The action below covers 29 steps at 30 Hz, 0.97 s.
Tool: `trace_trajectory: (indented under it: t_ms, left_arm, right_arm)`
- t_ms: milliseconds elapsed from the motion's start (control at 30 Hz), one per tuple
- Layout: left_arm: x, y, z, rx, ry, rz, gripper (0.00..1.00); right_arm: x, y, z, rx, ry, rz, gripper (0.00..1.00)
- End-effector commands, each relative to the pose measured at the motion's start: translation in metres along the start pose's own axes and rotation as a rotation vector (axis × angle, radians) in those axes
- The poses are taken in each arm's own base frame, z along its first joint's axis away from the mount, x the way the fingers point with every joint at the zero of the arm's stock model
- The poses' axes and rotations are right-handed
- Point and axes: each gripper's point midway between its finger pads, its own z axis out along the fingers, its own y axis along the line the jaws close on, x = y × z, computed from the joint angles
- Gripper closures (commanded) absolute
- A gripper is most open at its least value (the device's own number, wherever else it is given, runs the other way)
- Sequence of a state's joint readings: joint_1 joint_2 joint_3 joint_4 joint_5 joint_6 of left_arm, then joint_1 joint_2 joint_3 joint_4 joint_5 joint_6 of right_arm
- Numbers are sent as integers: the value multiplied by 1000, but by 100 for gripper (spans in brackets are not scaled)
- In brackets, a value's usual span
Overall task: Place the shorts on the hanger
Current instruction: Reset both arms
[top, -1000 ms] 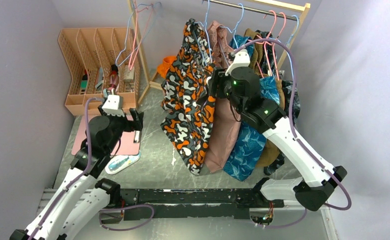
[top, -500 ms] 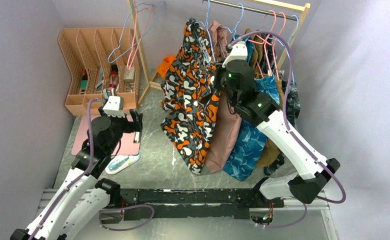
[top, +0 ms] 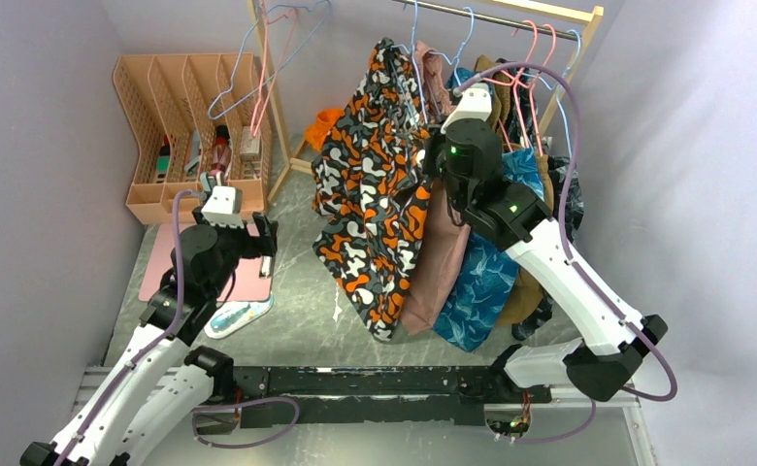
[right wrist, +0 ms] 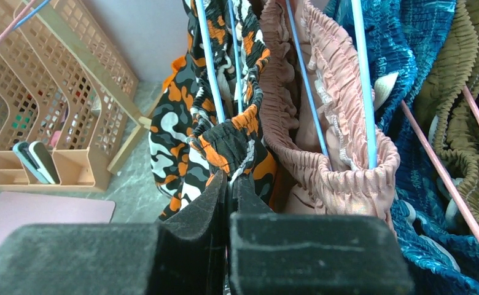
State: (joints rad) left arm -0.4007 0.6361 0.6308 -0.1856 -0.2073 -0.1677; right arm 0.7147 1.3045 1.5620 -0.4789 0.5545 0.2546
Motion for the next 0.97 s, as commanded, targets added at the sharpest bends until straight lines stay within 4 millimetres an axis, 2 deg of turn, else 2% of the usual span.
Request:
trace_trajectory:
  t_ms: [0,100,167,200,300,367,467,600,733,833,933]
  left_arm:
    - [1,6,-1,-28,2,13,11]
    - [0,7,-2,-33,0,11,10]
    - [-1,7,-2,-30,-4,6,8]
    - [-2,6,-3,-29,-7,1,7]
    - [-8,6,-5,-37,-27,-37,3]
    - [-16,3,-8,-24,-46,-67,1]
    - [-25,-3,-12,3,-87,-138,0]
    - [-28,-5,-16,6,-105,-197,0]
    - [-27,1,-17,-29,-97,-206,0]
    - [-27,8,-18,-61,-106,-194,0]
    - [-27,12,-18,-83,-111,-182,0]
  right_arm:
    - [-12,-5,-12,4,-26,33,96]
    - [-18,8,-21,-98,-32,23,48]
    - [-27,20,-32,-199,-51,10,24]
    - [-31,25,-39,-245,-60,-2,16]
    - [-39,36,-63,-375,-93,-20,10]
    - [-46,32,-84,-423,-150,-7,9]
    - [-48,9,-100,-377,-253,36,1]
    - [-50,-31,-115,-246,-343,122,0]
    - [-50,-52,-125,-179,-387,121,0]
    - [-48,-68,-118,-67,-351,158,0]
    - [-52,-74,-117,-26,-347,157,0]
